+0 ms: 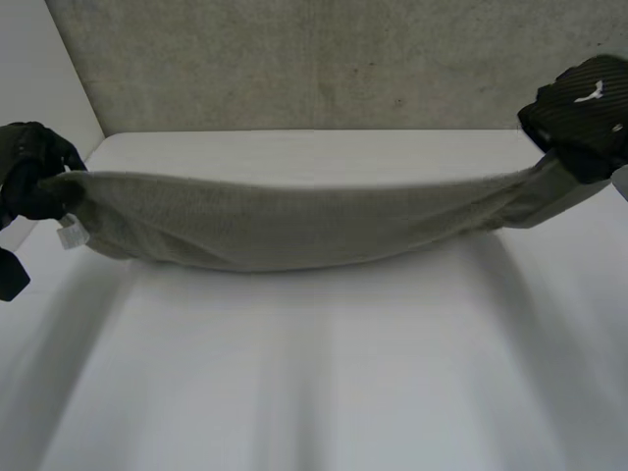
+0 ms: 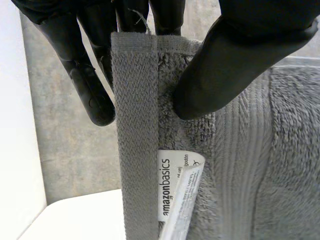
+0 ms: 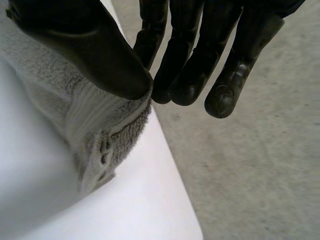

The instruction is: Fold the towel.

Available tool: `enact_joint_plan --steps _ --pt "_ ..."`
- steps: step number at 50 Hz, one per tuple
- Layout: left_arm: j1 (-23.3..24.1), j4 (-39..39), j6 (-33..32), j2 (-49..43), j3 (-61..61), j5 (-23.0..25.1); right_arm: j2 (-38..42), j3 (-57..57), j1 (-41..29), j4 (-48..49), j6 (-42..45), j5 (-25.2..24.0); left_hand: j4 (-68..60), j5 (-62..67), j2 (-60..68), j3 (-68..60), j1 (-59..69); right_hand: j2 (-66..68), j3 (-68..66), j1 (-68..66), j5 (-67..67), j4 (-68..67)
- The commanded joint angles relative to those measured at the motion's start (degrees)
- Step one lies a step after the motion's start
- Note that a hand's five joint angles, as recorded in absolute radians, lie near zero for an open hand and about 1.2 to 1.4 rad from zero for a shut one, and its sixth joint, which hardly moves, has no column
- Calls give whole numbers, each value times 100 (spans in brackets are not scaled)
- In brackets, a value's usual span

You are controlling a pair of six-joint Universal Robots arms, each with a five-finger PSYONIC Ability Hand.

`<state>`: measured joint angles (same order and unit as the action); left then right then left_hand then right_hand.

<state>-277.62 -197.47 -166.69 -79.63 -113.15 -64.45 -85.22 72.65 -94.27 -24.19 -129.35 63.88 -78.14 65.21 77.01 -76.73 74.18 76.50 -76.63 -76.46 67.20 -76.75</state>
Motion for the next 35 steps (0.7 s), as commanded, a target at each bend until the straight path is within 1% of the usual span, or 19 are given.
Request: enact_joint_plan --steps 1,5,7,8,10,13,14,15,16,17,18,19,20,21,24,28,32,34,35 --pt "-117 -2 14 -35 3 179 -162 56 40 2 -2 -148 -186 479 299 -327 582 350 -337 -354 280 -325" --pt "-39 -107 -30 -498 178 205 119 74 14 90 42 -130 -186 479 299 -327 582 350 -337 -354 280 -325" --pt "-3 -195 -30 -738 285 187 627 -57 -30 134 111 -69 -186 479 299 -327 582 350 -337 -354 280 -325" --pt "6 -265 -30 -964 380 161 629 -58 -30 134 112 -69 -186 479 299 -327 582 350 -337 -354 280 -325" --pt "32 -300 -39 -1158 468 170 1154 -259 -135 239 296 19 -186 479 299 -327 582 350 -337 -354 280 -325" --pt "76 -344 -39 -1588 670 161 1403 -392 -215 301 376 98 -186 479 299 -327 582 350 -337 -354 280 -325" --pt "94 -362 -39 -1852 811 161 1664 -531 -311 362 428 220 -186 479 299 -327 582 350 -337 -354 280 -325" --pt "94 -362 -39 -1854 812 161 1962 -715 -460 450 472 413 -186 479 299 -327 582 350 -337 -354 280 -325" --pt "120 -380 -39 -2107 951 144 1965 -717 -461 450 472 415 -186 479 299 -327 582 350 -337 -354 280 -325" --pt "172 -388 -39 -2370 1144 126 2226 -917 -583 537 481 580 -186 479 299 -327 582 350 -337 -354 280 -325" --pt "173 -389 -39 -2373 1146 126 2455 -1102 -654 634 481 712 -186 479 299 -327 582 350 -337 -354 280 -325" --pt "234 -380 -39 -2651 1346 82 2457 -1104 -654 635 481 713 -186 479 299 -327 582 350 -337 -354 280 -325" --pt "234 -380 -39 -2654 1348 82 2684 -1252 -707 748 481 783 -186 479 299 -327 582 350 -337 -354 280 -325" --pt "304 -380 -47 -2915 1531 12 2903 -1384 -725 880 464 827 -186 479 299 -327 582 350 -337 -354 280 -325" --pt "401 -362 -48 -3408 1979 -163 3116 -1535 -742 1030 446 863 -186 479 299 -327 582 350 -337 -354 280 -325" --pt "454 -345 -56 -4067 2585 -331 3695 -1929 -926 1425 428 907 -186 479 299 -327 582 350 -337 -354 280 -325" --pt "550 -336 -56 -4419 2963 -349 4083 -2167 -1024 1611 428 986 -186 479 299 -327 582 350 -337 -354 280 -325" --pt "612 -327 -56 -4561 3159 -349 4416 -2430 -1059 1742 446 1161 -186 479 299 -327 582 350 -337 -354 280 -325" --pt "656 -327 -48 -4701 3324 -357 4417 -2431 -1059 1742 446 1162 -186 479 299 -327 582 350 -337 -354 280 -325"
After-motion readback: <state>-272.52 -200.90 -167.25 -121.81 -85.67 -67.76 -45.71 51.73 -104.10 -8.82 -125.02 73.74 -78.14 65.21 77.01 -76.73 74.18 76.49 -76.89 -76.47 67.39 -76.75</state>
